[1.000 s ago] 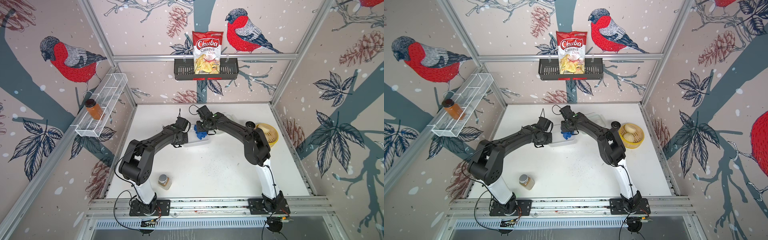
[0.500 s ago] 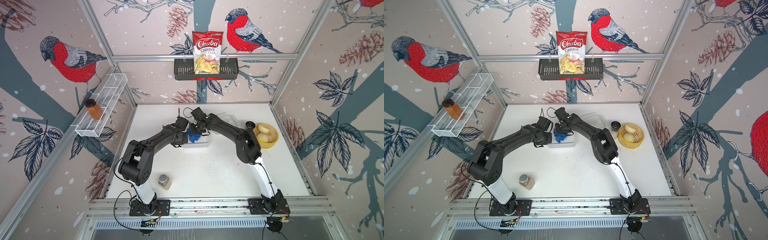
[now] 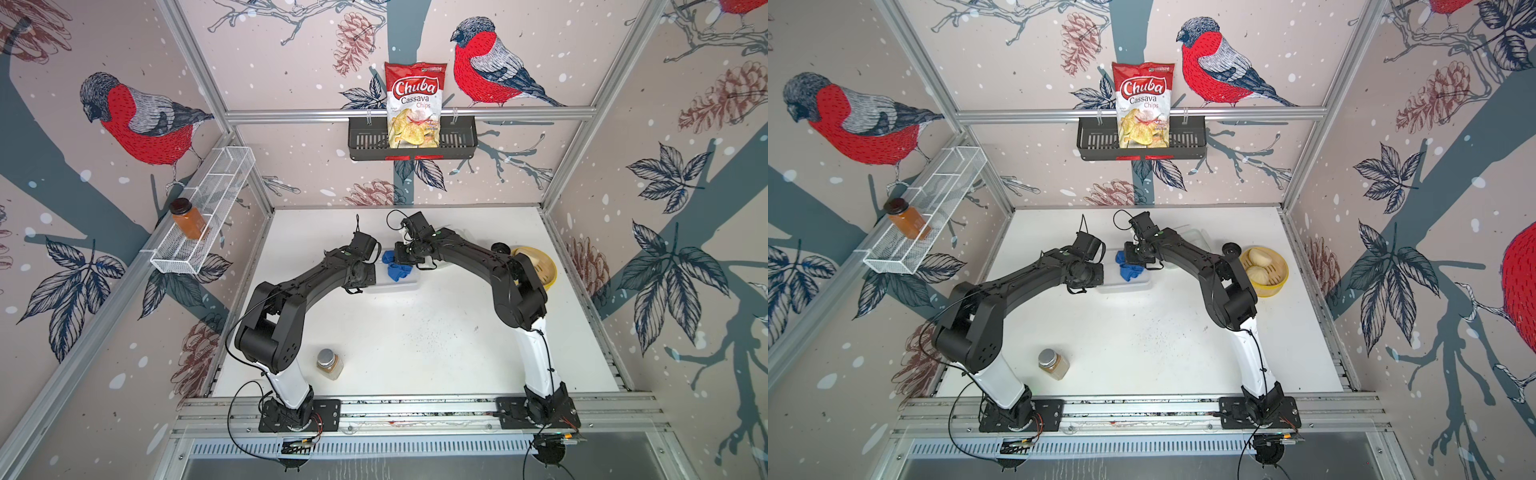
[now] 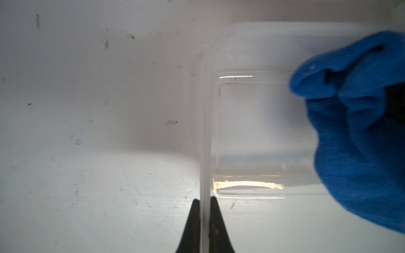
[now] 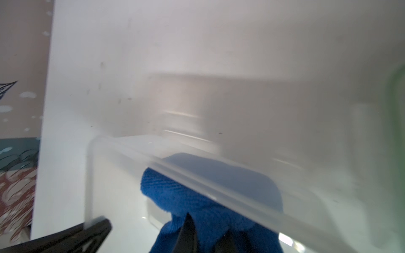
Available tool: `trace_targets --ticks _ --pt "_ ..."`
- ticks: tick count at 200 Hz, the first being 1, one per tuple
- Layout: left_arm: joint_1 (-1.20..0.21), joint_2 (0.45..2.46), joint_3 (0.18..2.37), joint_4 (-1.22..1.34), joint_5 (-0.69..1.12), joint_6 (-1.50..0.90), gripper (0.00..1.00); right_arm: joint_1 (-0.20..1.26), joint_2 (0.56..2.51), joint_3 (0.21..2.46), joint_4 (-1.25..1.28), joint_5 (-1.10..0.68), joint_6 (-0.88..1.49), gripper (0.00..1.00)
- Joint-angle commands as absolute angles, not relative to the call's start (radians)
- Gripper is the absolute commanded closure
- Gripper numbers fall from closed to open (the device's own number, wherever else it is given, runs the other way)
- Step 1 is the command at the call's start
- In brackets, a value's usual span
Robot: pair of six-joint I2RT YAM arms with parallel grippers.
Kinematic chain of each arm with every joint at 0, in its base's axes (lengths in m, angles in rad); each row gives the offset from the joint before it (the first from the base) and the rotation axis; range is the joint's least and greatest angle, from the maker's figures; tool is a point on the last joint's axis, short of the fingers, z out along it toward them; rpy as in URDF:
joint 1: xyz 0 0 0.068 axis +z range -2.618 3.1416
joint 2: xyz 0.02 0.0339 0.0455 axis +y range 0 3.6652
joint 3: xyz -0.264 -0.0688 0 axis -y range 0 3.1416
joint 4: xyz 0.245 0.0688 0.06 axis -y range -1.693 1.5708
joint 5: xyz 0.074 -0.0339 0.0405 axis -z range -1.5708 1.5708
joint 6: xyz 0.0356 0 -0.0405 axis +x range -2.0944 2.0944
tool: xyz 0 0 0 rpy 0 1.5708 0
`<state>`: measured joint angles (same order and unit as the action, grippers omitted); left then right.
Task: Wipe the insides of the lunch boxes
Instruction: Wipe the dirt inside the lunch box.
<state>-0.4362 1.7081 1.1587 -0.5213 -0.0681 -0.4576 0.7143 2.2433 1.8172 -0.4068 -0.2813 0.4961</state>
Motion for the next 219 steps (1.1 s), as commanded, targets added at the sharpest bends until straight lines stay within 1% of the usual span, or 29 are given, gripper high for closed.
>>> trace_targets --ticks 1,25,54,92,125,142,160,201,219 --pt "-0.436 1.686 1.143 -0.489 0.019 -0.421 1.0 0.737 2.281 1.856 -0.287 -0.448 0.514 1.0" --pt "-0.436 1.67 1.128 -0.454 0.088 -0.41 1.0 0.756 2.339 1.912 -0.228 -0.547 0.553 1.0" --pt "-0.436 1.652 1.114 -0.423 0.153 -0.399 1.0 0.771 2.379 1.961 -0.235 -0.616 0.544 1.0" --pt "-0.43 1.659 1.111 -0.416 0.16 -0.403 1.0 0.771 2.318 1.826 -0.183 -0.742 0.551 1.0" --pt "-0.415 1.677 1.112 -0.426 0.138 -0.403 1.0 0.779 2.268 1.746 -0.258 -0.826 0.511 1.0" --pt "-0.413 1.678 1.112 -0.425 0.136 -0.403 1.0 0.791 2.277 1.767 -0.321 -0.816 0.475 1.0" --pt "-0.413 1.671 1.108 -0.425 0.133 -0.406 1.0 0.786 2.32 1.842 -0.381 -0.724 0.466 1.0" --pt "-0.413 1.649 1.092 -0.435 0.13 -0.411 1.0 0.722 2.404 1.964 -0.326 -0.599 0.551 1.0" --pt "-0.413 1.65 1.096 -0.441 0.123 -0.41 1.0 0.721 2.432 2.022 -0.373 -0.613 0.537 1.0"
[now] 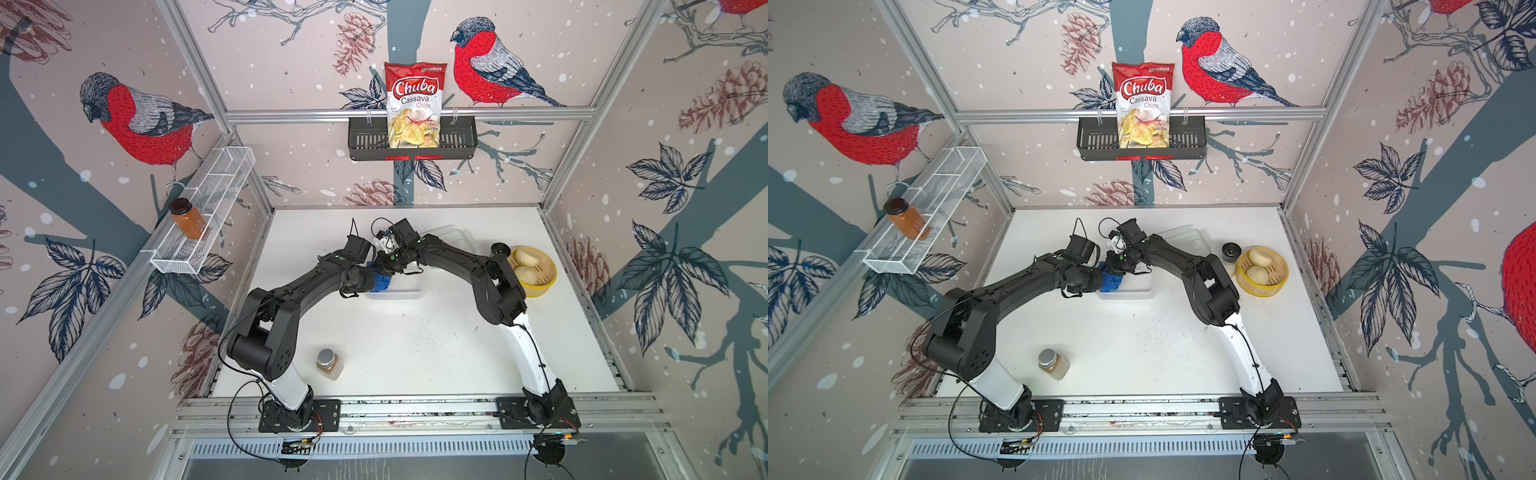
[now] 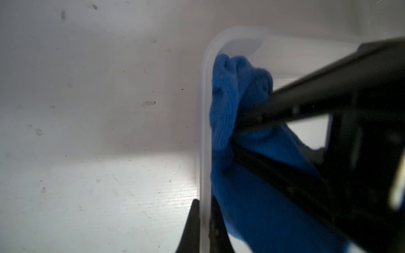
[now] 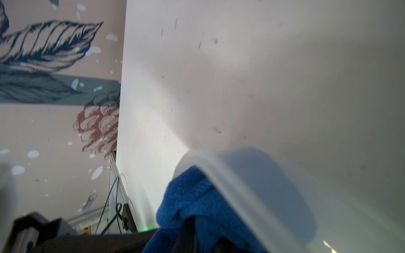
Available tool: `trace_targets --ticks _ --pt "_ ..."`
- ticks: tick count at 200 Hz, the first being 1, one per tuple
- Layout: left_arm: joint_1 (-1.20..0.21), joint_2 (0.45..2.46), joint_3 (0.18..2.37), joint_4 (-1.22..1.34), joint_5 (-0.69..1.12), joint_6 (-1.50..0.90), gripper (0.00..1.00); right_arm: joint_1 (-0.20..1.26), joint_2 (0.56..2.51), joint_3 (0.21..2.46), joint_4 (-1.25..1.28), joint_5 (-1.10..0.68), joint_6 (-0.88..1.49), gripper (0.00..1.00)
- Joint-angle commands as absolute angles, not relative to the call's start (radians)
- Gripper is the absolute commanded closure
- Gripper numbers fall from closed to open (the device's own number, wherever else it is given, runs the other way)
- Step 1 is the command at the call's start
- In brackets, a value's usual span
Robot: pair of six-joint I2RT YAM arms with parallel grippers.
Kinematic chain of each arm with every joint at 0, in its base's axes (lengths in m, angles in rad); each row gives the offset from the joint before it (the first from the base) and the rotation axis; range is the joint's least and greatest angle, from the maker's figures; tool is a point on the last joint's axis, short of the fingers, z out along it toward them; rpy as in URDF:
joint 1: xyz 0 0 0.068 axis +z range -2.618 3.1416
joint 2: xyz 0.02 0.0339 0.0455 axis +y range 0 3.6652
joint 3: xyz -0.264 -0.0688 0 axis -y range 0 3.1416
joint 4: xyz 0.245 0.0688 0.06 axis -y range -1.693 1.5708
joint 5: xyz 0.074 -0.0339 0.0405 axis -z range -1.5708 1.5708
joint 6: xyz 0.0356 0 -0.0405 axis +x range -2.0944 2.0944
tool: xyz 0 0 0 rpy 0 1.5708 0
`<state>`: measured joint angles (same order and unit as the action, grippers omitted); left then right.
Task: Wipe the insides of the lunch boxes
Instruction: Wipe the dirt inside the lunch box.
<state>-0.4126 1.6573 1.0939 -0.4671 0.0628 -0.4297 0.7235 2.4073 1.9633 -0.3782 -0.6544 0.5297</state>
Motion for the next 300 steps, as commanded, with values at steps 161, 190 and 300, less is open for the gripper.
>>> trace_targets --ticks 161,190,300 --pt "-0.411 1.67 1.12 -0.486 0.026 -0.426 1.0 0.759 2.135 1.658 -0.58 -0.453 0.39 1.0" --pt "-0.412 1.67 1.123 -0.488 0.023 -0.427 1.0 0.845 2.271 1.877 -0.639 -0.499 0.391 1.0" --pt "-0.411 1.671 1.125 -0.499 -0.008 -0.425 1.0 0.772 2.09 1.59 -0.668 -0.471 0.338 1.0"
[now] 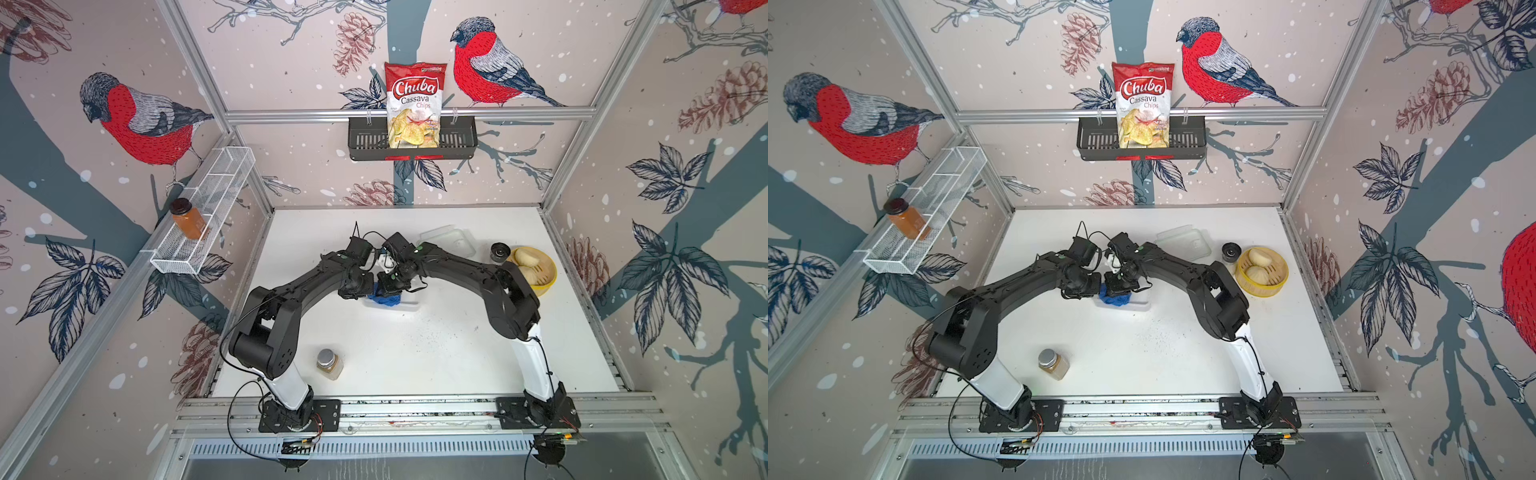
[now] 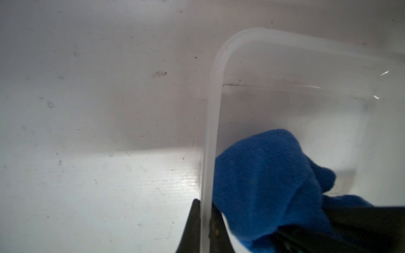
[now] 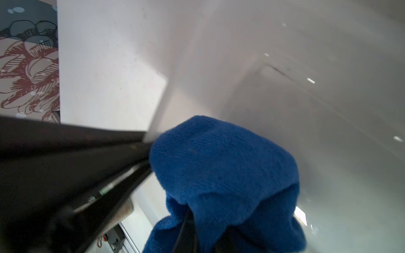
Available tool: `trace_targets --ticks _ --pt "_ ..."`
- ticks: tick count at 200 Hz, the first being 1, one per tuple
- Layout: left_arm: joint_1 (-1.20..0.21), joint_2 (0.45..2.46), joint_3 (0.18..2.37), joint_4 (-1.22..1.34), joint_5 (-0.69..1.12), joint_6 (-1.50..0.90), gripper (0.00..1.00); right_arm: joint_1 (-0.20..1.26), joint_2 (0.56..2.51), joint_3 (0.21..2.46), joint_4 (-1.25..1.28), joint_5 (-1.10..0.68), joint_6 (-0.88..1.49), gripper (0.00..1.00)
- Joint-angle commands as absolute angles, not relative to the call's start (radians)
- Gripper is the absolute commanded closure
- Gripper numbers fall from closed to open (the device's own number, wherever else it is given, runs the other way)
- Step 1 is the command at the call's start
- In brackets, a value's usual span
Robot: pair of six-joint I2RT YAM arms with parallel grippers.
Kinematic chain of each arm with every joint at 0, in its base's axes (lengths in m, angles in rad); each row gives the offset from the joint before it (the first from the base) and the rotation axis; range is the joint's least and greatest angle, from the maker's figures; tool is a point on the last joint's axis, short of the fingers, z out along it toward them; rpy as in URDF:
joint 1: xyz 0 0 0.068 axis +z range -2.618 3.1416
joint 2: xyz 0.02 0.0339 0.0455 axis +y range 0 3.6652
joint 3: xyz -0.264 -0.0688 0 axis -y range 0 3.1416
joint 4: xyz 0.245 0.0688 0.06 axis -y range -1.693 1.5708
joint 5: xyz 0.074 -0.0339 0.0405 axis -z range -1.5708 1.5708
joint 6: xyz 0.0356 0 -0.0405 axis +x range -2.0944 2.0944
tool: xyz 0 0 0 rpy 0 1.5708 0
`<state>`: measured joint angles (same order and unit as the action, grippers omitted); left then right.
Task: Wipe the insides of the lunch boxes
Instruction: Wipe the dirt inside the lunch box.
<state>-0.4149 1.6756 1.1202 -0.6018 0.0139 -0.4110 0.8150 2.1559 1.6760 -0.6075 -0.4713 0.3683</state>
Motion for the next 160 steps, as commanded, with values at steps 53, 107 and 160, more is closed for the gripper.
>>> trace_targets --ticks 53,107,160 --pt "-0.411 1.667 1.122 -0.501 -0.021 -0.429 1.0 0.735 2.055 1.628 -0.756 -0.317 0.29 1.0" --pt "-0.411 1.662 1.124 -0.505 -0.014 -0.426 1.0 0.838 2.218 1.937 -0.917 0.293 0.248 1.0" --pt "-0.413 1.659 1.115 -0.502 -0.011 -0.428 1.0 0.87 2.397 2.172 -0.961 0.491 0.254 1.0"
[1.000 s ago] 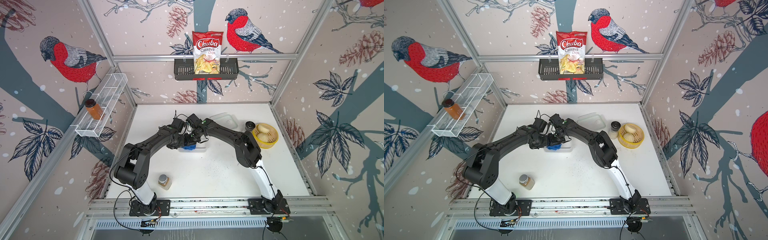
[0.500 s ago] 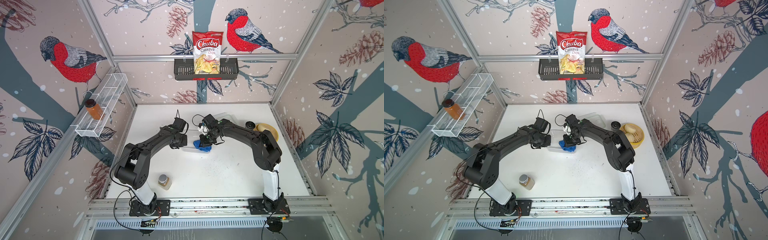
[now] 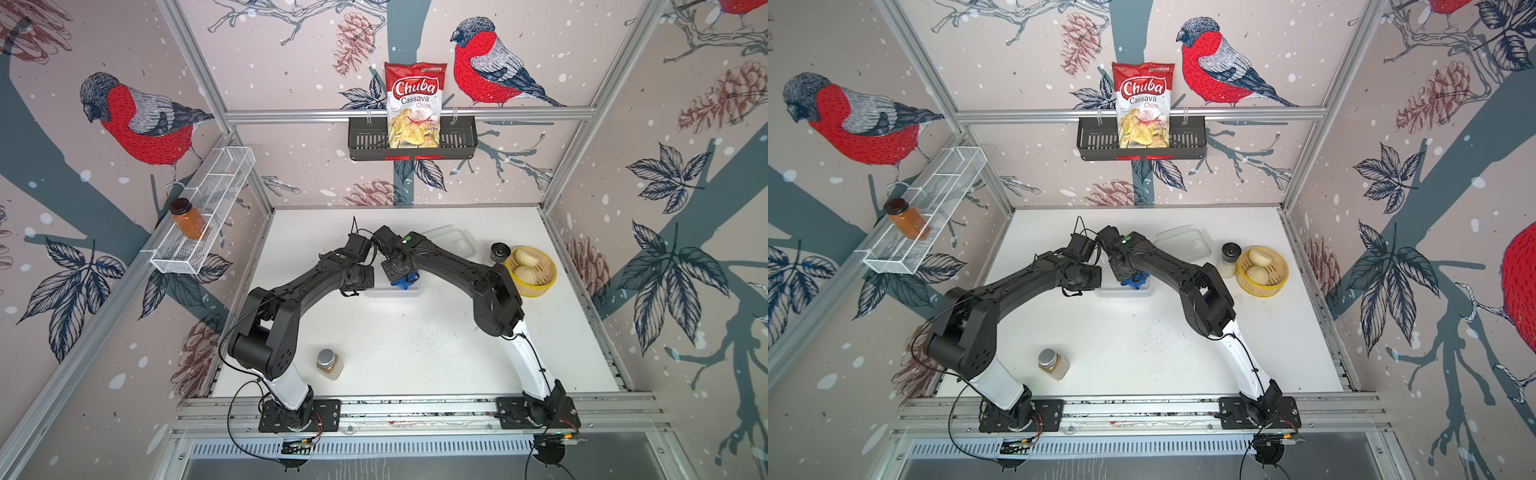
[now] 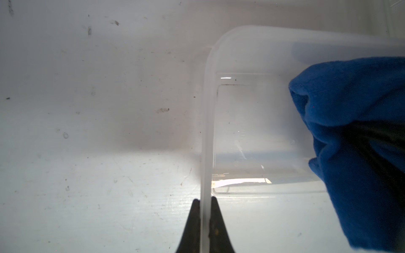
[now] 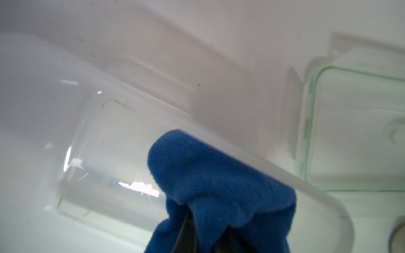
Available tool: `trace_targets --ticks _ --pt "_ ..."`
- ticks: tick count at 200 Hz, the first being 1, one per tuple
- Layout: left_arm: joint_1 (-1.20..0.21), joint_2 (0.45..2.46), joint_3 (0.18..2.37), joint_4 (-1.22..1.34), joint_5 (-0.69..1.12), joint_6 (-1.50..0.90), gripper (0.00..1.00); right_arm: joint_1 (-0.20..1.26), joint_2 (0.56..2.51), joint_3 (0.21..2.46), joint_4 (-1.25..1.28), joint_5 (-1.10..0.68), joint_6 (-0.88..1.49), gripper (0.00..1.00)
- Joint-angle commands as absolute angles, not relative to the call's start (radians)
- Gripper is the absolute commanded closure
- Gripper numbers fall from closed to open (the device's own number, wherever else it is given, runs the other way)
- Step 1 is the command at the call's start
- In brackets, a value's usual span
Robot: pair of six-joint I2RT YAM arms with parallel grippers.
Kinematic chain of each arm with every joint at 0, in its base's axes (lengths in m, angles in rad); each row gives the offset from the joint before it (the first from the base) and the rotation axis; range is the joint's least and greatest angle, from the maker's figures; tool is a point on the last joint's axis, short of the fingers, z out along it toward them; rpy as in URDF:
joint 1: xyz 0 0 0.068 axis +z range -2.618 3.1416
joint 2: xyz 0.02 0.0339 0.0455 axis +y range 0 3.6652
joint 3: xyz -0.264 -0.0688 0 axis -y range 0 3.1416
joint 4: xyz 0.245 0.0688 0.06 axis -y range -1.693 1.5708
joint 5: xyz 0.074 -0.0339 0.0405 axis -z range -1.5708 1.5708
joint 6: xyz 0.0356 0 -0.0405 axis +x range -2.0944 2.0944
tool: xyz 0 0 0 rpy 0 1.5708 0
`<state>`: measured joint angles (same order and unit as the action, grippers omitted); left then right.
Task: Wipe the insides of the lunch boxes
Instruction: Wipe the dirt inside the lunch box.
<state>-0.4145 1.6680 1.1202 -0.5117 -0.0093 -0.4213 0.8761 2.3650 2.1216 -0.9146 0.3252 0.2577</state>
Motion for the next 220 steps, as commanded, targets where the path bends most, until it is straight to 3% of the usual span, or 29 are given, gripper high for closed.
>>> trace_targets --ticks 1,66,144,178,220 --pt "-0.413 1.659 1.116 -0.501 -0.011 -0.428 1.0 0.869 2.398 2.174 -0.96 0.492 0.254 1.0" --pt "-0.414 1.667 1.117 -0.504 -0.027 -0.432 1.0 0.8 2.359 2.119 -0.917 0.43 0.279 1.0" --pt "-0.414 1.672 1.121 -0.504 -0.044 -0.438 1.0 0.852 2.143 1.799 -0.86 -0.045 0.294 1.0" --pt "-0.414 1.669 1.121 -0.505 -0.043 -0.436 1.0 0.868 2.137 1.716 -0.803 -0.265 0.313 1.0" --pt "-0.414 1.658 1.102 -0.498 -0.034 -0.437 1.0 0.796 2.19 1.779 -0.848 -0.085 0.3 1.0"
